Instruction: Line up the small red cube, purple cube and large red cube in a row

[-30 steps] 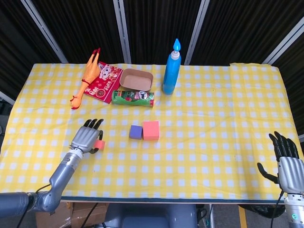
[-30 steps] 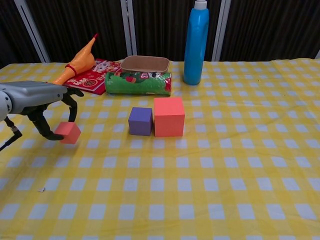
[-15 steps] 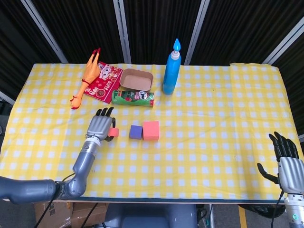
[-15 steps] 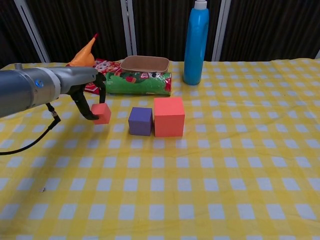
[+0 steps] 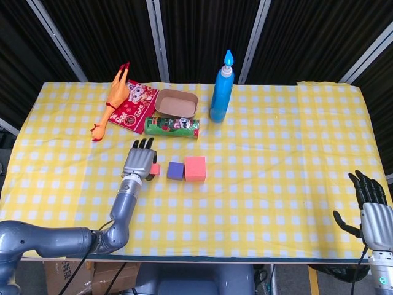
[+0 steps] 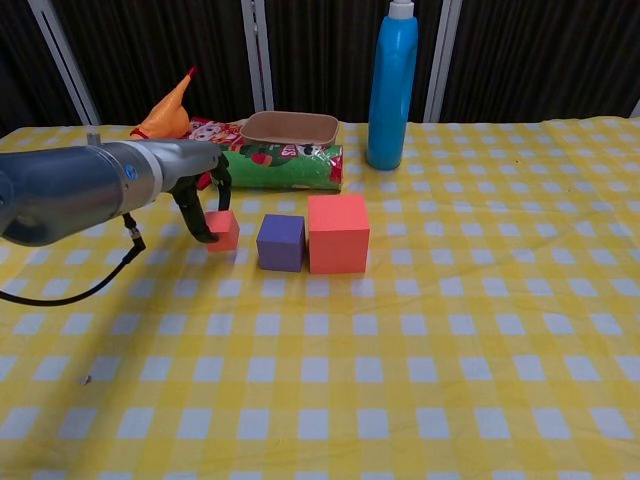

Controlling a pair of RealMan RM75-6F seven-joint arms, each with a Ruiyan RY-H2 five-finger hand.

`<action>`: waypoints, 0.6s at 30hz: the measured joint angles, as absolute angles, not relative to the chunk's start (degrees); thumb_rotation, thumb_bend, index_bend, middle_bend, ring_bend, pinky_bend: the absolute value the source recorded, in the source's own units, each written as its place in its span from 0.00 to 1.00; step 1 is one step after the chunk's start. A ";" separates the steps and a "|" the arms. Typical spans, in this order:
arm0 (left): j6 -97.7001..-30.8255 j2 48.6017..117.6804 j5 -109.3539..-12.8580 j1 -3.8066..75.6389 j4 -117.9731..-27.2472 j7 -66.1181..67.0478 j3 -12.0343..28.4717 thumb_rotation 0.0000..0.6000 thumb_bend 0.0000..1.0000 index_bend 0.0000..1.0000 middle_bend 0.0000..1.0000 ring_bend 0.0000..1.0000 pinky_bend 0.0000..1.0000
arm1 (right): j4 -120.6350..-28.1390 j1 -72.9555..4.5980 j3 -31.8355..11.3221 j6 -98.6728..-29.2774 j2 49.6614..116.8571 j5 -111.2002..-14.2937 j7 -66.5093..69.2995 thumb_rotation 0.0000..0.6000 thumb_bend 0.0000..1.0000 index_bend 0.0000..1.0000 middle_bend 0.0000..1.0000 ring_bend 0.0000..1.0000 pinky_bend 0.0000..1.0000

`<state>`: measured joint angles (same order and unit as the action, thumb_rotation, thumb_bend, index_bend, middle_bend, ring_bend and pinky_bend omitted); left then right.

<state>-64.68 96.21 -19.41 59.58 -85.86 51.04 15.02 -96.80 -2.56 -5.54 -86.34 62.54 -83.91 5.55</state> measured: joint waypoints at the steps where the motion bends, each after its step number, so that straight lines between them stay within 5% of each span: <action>1: -64.59 96.32 -19.38 59.64 -85.64 51.07 15.03 1.00 0.35 0.49 0.00 0.00 0.07 | -96.80 -2.56 -5.53 -86.36 62.55 -83.96 5.55 1.00 0.37 0.00 0.00 0.00 0.04; 18: -63.42 99.41 -19.46 60.86 -81.96 50.93 15.61 1.00 0.35 0.47 0.00 0.00 0.07 | -96.60 -2.54 -5.51 -86.61 62.58 -84.32 5.96 1.00 0.37 0.00 0.00 0.00 0.04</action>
